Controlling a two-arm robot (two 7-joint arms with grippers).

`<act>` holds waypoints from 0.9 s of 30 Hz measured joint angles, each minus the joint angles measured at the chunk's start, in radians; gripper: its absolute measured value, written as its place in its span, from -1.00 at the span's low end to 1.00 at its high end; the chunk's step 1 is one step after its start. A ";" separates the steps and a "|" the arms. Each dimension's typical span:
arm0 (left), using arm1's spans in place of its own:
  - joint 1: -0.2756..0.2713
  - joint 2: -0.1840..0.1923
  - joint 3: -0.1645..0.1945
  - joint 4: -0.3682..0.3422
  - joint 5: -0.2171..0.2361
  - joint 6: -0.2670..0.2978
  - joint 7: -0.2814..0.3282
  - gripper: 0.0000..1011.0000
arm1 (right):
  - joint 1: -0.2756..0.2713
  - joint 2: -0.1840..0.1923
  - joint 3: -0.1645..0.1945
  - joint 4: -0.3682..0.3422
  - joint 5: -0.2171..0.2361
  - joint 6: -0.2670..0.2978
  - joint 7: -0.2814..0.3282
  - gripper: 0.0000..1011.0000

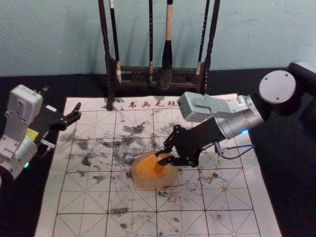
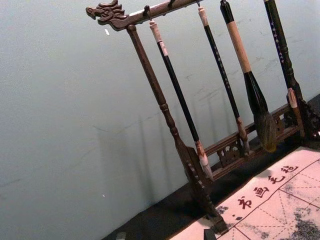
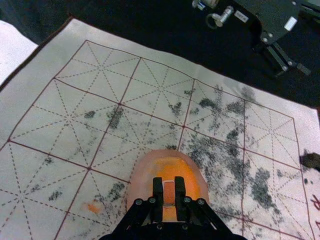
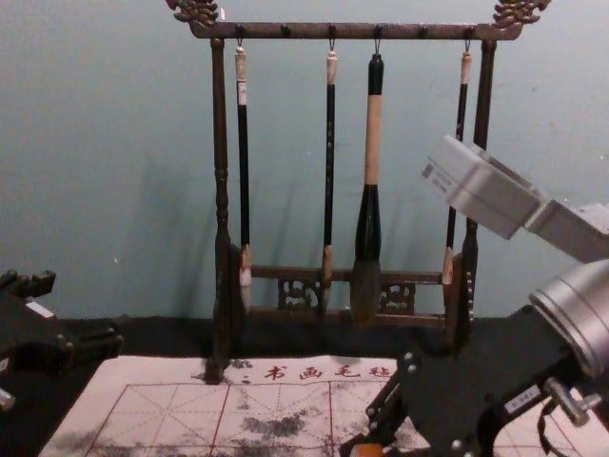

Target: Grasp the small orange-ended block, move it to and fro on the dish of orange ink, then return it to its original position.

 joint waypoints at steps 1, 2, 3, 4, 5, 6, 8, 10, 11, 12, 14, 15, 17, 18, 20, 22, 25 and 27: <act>0.000 0.000 0.000 0.000 0.000 0.000 0.000 0.98 | 0.000 0.000 -0.001 -0.002 0.001 0.000 0.001 -0.74; 0.000 0.000 0.000 0.000 0.000 0.000 0.000 0.98 | 0.000 0.000 -0.002 -0.003 0.002 -0.001 0.002 -0.74; 0.000 0.000 0.000 0.000 0.000 0.000 0.000 0.98 | 0.000 -0.002 -0.004 -0.005 0.003 -0.001 0.004 -0.74; 0.000 0.000 0.000 0.000 0.000 0.000 0.000 0.98 | 0.000 -0.002 -0.005 -0.005 0.004 -0.002 0.005 -0.74; 0.000 0.000 0.000 0.000 0.000 0.000 0.000 0.98 | 0.000 -0.005 -0.007 -0.005 0.005 -0.004 0.007 -0.74; 0.000 0.000 0.000 0.000 0.000 0.000 0.000 0.98 | 0.000 -0.005 -0.007 -0.005 0.005 -0.004 0.007 -0.74; 0.000 0.000 0.000 0.000 0.000 0.000 0.000 0.98 | 0.002 -0.010 -0.010 -0.001 0.006 -0.007 0.008 -0.74; 0.000 0.000 0.000 0.000 0.000 0.000 0.000 0.98 | 0.004 -0.015 -0.013 0.004 0.006 -0.010 0.008 -0.74; 0.000 0.000 0.000 0.000 0.000 0.000 0.000 0.98 | 0.006 -0.020 -0.015 0.009 0.006 -0.012 0.009 -0.74; 0.000 0.000 0.000 0.000 0.000 0.000 0.000 0.98 | 0.007 -0.022 -0.016 0.012 0.007 -0.014 0.009 -0.74; 0.000 0.000 0.000 0.000 0.000 0.000 0.000 0.98 | 0.010 -0.027 -0.017 0.018 0.007 -0.016 0.010 -0.74; 0.000 0.000 0.000 0.000 0.000 0.000 0.000 0.98 | 0.012 -0.032 -0.019 0.024 0.007 -0.019 0.010 -0.74; 0.000 0.000 0.000 0.000 0.000 0.000 0.000 0.98 | 0.014 -0.037 -0.020 0.032 0.008 -0.021 0.011 -0.74; 0.000 0.000 0.000 0.000 0.000 0.000 0.000 0.98 | 0.015 -0.041 -0.020 0.036 0.008 -0.023 0.012 -0.74; 0.000 0.000 0.000 0.000 0.000 0.000 0.000 0.98 | 0.019 -0.050 -0.021 0.048 0.009 -0.026 0.013 -0.74; 0.000 0.000 0.000 0.000 0.000 0.000 0.000 0.98 | 0.023 -0.057 -0.022 0.058 0.009 -0.030 0.014 -0.74; 0.000 0.000 0.000 0.000 0.000 0.000 0.000 0.98 | 0.028 -0.068 -0.022 0.072 0.010 -0.035 0.014 -0.74; 0.000 0.000 0.000 0.000 0.000 0.000 0.000 0.98 | 0.032 -0.075 -0.022 0.082 0.010 -0.040 0.015 -0.74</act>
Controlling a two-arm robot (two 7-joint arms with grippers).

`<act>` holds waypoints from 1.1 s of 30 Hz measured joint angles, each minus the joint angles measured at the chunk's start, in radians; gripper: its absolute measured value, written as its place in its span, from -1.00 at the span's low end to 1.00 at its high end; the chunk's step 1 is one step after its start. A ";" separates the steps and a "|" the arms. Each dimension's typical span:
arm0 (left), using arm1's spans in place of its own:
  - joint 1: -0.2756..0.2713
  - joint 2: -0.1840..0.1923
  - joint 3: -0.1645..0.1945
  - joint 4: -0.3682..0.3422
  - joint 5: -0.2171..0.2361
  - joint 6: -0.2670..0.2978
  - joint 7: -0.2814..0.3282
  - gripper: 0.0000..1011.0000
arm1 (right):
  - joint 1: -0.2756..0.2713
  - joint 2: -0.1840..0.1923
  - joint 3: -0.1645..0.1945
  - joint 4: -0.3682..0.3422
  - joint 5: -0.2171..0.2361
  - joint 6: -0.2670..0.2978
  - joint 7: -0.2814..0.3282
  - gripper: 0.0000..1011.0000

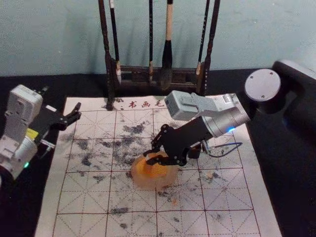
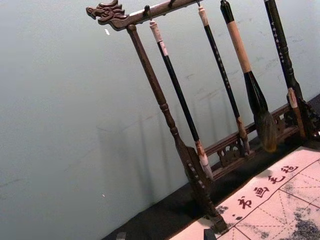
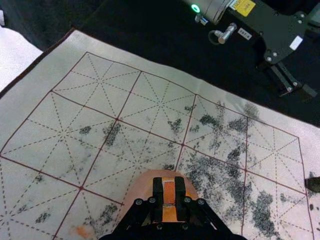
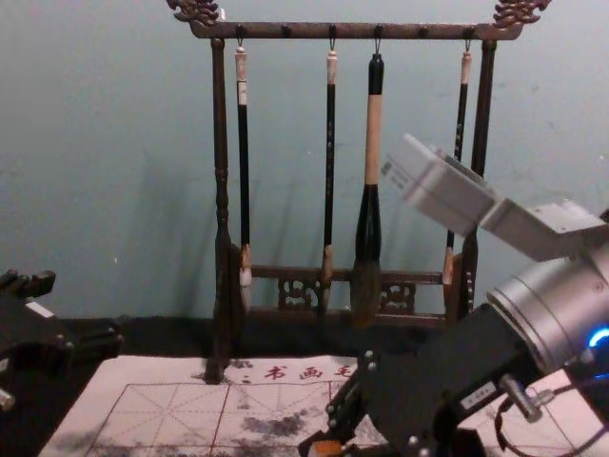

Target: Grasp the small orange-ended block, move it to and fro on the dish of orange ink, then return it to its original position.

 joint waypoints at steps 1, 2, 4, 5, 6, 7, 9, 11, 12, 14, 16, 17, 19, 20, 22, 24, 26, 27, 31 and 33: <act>0.000 0.000 0.000 0.000 0.000 0.000 0.000 0.98 | 0.000 0.000 0.000 0.000 0.000 0.000 0.000 -0.74; 0.000 0.000 0.000 0.000 0.000 0.000 0.000 0.98 | 0.003 -0.005 0.000 0.007 0.000 -0.003 0.000 -0.74; 0.000 0.000 0.000 0.000 0.000 0.000 0.000 0.98 | 0.006 -0.012 0.000 0.017 0.000 -0.008 0.000 -0.74; 0.000 0.000 0.000 0.000 0.000 0.000 0.000 0.98 | 0.007 -0.014 0.000 0.021 0.000 -0.010 0.000 -0.74; 0.000 0.000 0.000 0.000 0.000 0.000 0.000 0.98 | 0.008 -0.016 0.000 0.024 0.000 -0.011 0.000 -0.74; 0.000 0.000 0.000 0.000 0.000 0.000 0.000 0.98 | 0.010 -0.019 0.000 0.030 0.000 -0.013 0.000 -0.74; 0.000 0.000 0.000 0.000 0.000 0.000 0.000 0.98 | 0.013 -0.023 0.001 0.037 -0.001 -0.015 -0.001 -0.74; 0.000 0.000 0.000 0.000 0.000 0.000 0.000 0.98 | 0.014 -0.025 0.002 0.041 -0.001 -0.016 -0.001 -0.74; 0.000 0.000 0.000 0.000 0.000 0.000 0.000 0.98 | 0.015 -0.026 0.002 0.043 -0.002 -0.016 -0.001 -0.74; 0.000 0.000 0.000 0.000 0.000 0.000 0.000 0.98 | 0.016 -0.028 0.002 0.047 -0.004 -0.017 -0.004 -0.74; 0.000 0.000 0.000 0.000 0.000 0.000 0.000 0.98 | 0.017 -0.029 0.003 0.050 -0.007 -0.017 -0.006 -0.74; 0.000 0.000 0.000 0.000 0.000 0.000 0.000 0.98 | 0.018 -0.029 0.003 0.051 -0.007 -0.017 -0.007 -0.74; 0.000 0.000 0.000 0.000 0.000 0.000 0.000 0.98 | 0.018 -0.029 0.004 0.053 -0.009 -0.016 -0.008 -0.74; 0.000 0.000 0.000 0.000 0.000 0.000 0.000 0.98 | 0.018 -0.029 0.005 0.053 -0.010 -0.016 -0.009 -0.74; 0.000 0.000 0.000 0.000 0.000 0.000 0.000 0.98 | 0.018 -0.029 0.006 0.054 -0.012 -0.015 -0.012 -0.74; 0.000 0.000 0.000 0.000 0.000 0.000 0.000 0.98 | 0.019 -0.028 0.006 0.054 -0.014 -0.015 -0.014 -0.74; 0.000 0.000 0.000 0.000 0.000 0.000 0.000 0.98 | 0.018 -0.026 0.008 0.055 -0.017 -0.013 -0.016 -0.74; 0.000 0.000 0.000 0.000 0.000 0.000 0.000 0.98 | 0.018 -0.026 0.008 0.055 -0.017 -0.013 -0.017 -0.74; 0.000 0.000 0.000 0.000 0.000 0.000 0.000 0.98 | 0.018 -0.019 0.011 0.055 -0.021 -0.010 -0.022 -0.74; 0.000 0.000 0.000 0.000 0.000 0.000 0.000 0.98 | 0.018 -0.016 0.013 0.053 -0.022 -0.010 -0.023 -0.74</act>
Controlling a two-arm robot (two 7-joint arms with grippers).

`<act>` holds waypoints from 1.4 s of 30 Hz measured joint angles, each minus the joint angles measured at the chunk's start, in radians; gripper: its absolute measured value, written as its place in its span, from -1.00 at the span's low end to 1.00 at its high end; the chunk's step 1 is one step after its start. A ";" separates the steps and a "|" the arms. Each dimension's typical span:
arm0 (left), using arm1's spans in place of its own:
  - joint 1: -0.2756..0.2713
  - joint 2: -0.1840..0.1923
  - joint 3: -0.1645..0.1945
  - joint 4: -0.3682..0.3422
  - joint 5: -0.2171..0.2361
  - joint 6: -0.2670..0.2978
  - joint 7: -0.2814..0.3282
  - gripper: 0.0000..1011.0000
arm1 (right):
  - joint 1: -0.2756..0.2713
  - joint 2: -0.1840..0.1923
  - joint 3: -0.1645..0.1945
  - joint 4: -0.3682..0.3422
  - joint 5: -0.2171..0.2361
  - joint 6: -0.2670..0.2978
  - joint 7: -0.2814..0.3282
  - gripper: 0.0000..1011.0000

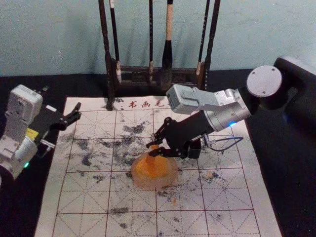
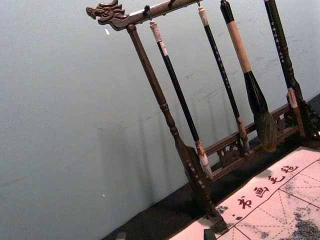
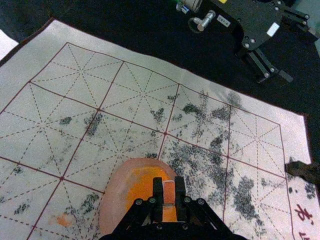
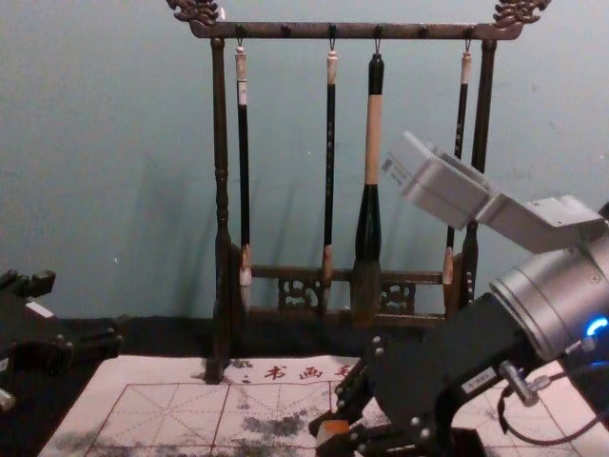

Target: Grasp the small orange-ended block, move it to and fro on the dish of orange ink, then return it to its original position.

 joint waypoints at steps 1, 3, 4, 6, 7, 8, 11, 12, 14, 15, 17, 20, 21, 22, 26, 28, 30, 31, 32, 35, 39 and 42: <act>0.000 0.000 0.000 0.000 0.000 0.000 0.000 0.98 | 0.000 0.001 0.001 -0.001 0.000 0.001 0.000 -0.74; 0.000 0.000 0.000 0.000 0.000 0.000 0.000 0.98 | -0.002 0.006 0.003 -0.004 -0.001 0.002 -0.001 -0.74; 0.000 0.000 0.000 0.000 0.000 0.000 0.000 0.98 | -0.003 0.007 0.003 -0.005 -0.001 0.002 -0.002 -0.74; 0.000 0.000 0.000 0.000 0.000 0.000 0.000 0.98 | -0.004 0.010 0.006 -0.005 -0.002 0.003 -0.003 -0.74; 0.000 0.000 0.000 0.000 0.000 0.000 0.000 0.98 | -0.004 0.011 0.007 -0.006 -0.002 0.003 -0.004 -0.74; 0.000 0.000 0.000 0.000 0.000 0.000 0.000 0.98 | -0.006 0.014 0.008 -0.009 -0.002 0.005 -0.005 -0.74; 0.000 0.000 0.000 0.000 0.000 0.000 0.000 0.98 | -0.008 0.017 0.010 -0.013 -0.003 0.007 -0.006 -0.74; 0.000 0.000 0.000 0.000 0.000 0.000 0.000 0.98 | -0.009 0.019 0.011 -0.015 -0.003 0.007 -0.007 -0.74; 0.000 0.000 0.000 0.000 0.000 0.000 0.000 0.98 | -0.010 0.021 0.012 -0.017 -0.003 0.008 -0.007 -0.74; 0.000 0.000 0.000 0.000 0.000 0.000 0.000 0.98 | -0.010 0.022 0.013 -0.019 -0.003 0.008 -0.007 -0.74; 0.000 0.000 0.000 0.000 0.000 0.000 0.000 0.98 | -0.011 0.023 0.014 -0.020 -0.003 0.008 -0.007 -0.74; 0.000 0.000 0.000 0.000 0.000 0.000 0.000 0.98 | -0.013 0.025 0.015 -0.025 -0.003 0.008 -0.008 -0.74; 0.000 0.000 0.000 0.000 0.000 0.000 0.000 0.98 | -0.013 0.025 0.015 -0.026 -0.003 0.009 -0.009 -0.74; 0.000 0.000 0.000 0.000 0.000 0.000 0.000 0.98 | -0.014 0.025 0.015 -0.027 -0.003 0.009 -0.009 -0.74; 0.000 0.000 0.000 0.000 0.000 0.000 0.000 0.98 | -0.016 0.027 0.018 -0.033 -0.002 0.011 -0.013 -0.74; 0.000 0.000 0.000 0.000 0.000 0.000 0.000 0.98 | -0.019 0.031 0.022 -0.043 0.000 0.014 -0.014 -0.74; 0.000 0.000 0.000 0.000 0.000 0.000 0.000 0.98 | -0.021 0.035 0.025 -0.053 0.003 0.015 -0.015 -0.74; 0.000 0.000 0.000 0.000 0.000 0.000 0.000 0.98 | -0.022 0.038 0.026 -0.059 0.004 0.016 -0.016 -0.74; 0.000 0.000 0.000 0.000 0.000 0.000 0.000 0.98 | -0.024 0.043 0.029 -0.072 0.008 0.017 -0.017 -0.74; 0.000 0.000 0.000 0.000 0.000 0.000 0.000 0.98 | -0.030 0.060 0.037 -0.110 0.016 0.023 -0.022 -0.74; 0.000 0.000 0.000 0.000 0.000 0.000 0.000 0.98 | -0.037 0.086 0.049 -0.162 0.027 0.032 -0.031 -0.74; 0.000 0.000 0.000 0.000 0.000 0.000 0.000 0.98 | -0.049 0.116 0.061 -0.211 0.037 0.041 -0.044 -0.74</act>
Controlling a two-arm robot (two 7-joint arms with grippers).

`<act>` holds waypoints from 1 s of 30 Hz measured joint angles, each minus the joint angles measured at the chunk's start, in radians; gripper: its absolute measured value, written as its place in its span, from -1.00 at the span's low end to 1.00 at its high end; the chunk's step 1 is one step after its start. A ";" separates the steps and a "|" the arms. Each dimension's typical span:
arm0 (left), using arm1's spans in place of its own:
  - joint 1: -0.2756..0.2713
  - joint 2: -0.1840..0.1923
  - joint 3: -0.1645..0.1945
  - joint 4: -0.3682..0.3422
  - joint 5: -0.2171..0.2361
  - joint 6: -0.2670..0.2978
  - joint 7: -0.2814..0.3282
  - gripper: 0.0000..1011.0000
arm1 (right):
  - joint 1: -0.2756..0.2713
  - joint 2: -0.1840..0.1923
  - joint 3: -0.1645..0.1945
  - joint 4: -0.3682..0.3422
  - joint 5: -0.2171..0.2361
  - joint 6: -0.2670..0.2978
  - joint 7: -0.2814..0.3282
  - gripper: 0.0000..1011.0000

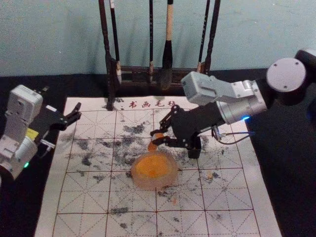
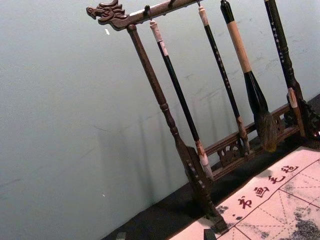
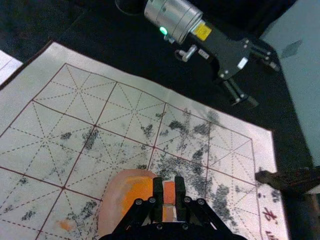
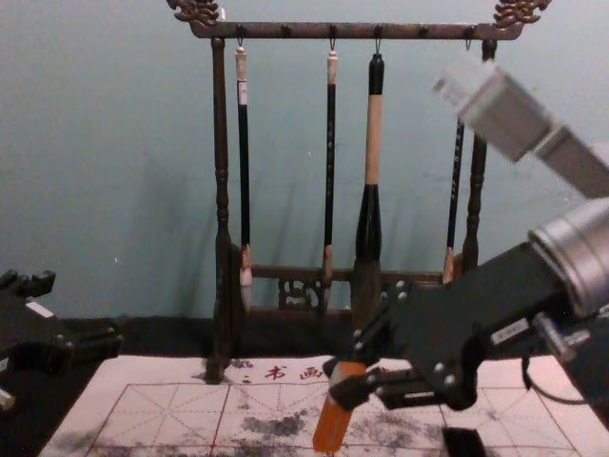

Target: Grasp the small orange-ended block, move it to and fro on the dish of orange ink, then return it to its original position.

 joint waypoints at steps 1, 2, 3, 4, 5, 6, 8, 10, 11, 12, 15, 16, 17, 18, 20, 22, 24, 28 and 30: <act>0.000 0.000 0.000 0.000 0.000 0.000 0.000 0.98 | -0.003 0.007 0.003 -0.010 0.002 0.002 -0.003 -0.74; 0.000 0.000 0.000 0.000 0.000 0.000 0.000 0.98 | -0.010 0.023 0.009 -0.033 0.007 0.007 -0.011 -0.74; 0.000 0.000 0.000 0.000 0.000 0.000 0.000 0.98 | -0.014 0.032 0.013 -0.046 0.010 0.009 -0.014 -0.74; 0.000 0.000 0.000 0.000 0.000 0.000 0.000 0.98 | -0.018 0.041 0.017 -0.058 0.012 0.012 -0.019 -0.74; 0.000 0.000 0.000 0.000 0.000 0.000 0.000 0.98 | -0.022 0.051 0.022 -0.070 0.016 0.015 -0.024 -0.74; 0.000 0.000 0.000 0.000 0.000 0.000 0.000 0.98 | -0.032 0.071 0.031 -0.095 0.021 0.020 -0.034 -0.74; 0.000 0.000 0.000 0.000 0.000 0.000 0.000 0.98 | -0.042 0.090 0.041 -0.116 0.026 0.027 -0.044 -0.74; 0.000 0.000 0.000 0.000 0.000 0.000 0.000 0.98 | -0.059 0.118 0.055 -0.147 0.035 0.038 -0.060 -0.74; 0.000 0.000 0.000 0.000 0.000 0.000 0.000 0.98 | -0.073 0.137 0.066 -0.165 0.042 0.047 -0.072 -0.74; 0.000 0.000 0.000 0.000 0.000 0.000 0.000 0.98 | -0.080 0.147 0.073 -0.174 0.046 0.051 -0.078 -0.74; 0.000 0.000 0.000 0.000 0.000 0.000 0.000 0.98 | -0.100 0.171 0.088 -0.196 0.057 0.061 -0.093 -0.74; 0.000 0.000 0.000 0.000 0.000 0.000 0.000 0.98 | -0.115 0.189 0.100 -0.211 0.064 0.068 -0.103 -0.74; 0.000 0.000 0.000 0.000 0.000 0.000 0.000 0.98 | -0.121 0.197 0.105 -0.218 0.067 0.071 -0.107 -0.74; 0.000 0.000 0.000 0.000 0.000 0.000 0.000 0.98 | -0.128 0.205 0.111 -0.224 0.070 0.074 -0.112 -0.74; 0.000 0.000 0.000 0.000 0.000 0.000 0.000 0.98 | -0.146 0.226 0.125 -0.238 0.076 0.082 -0.123 -0.74; 0.000 0.000 0.000 0.000 0.000 0.000 0.000 0.98 | -0.156 0.237 0.133 -0.244 0.079 0.087 -0.129 -0.74; 0.000 0.000 0.000 0.000 0.000 0.000 0.000 0.98 | -0.168 0.250 0.142 -0.248 0.079 0.095 -0.134 -0.74; 0.000 0.000 0.000 0.000 0.000 0.000 0.000 0.98 | -0.183 0.263 0.153 -0.247 0.074 0.108 -0.138 -0.74; 0.000 0.000 0.000 0.000 0.000 0.000 0.000 0.98 | -0.186 0.264 0.155 -0.244 0.071 0.111 -0.139 -0.74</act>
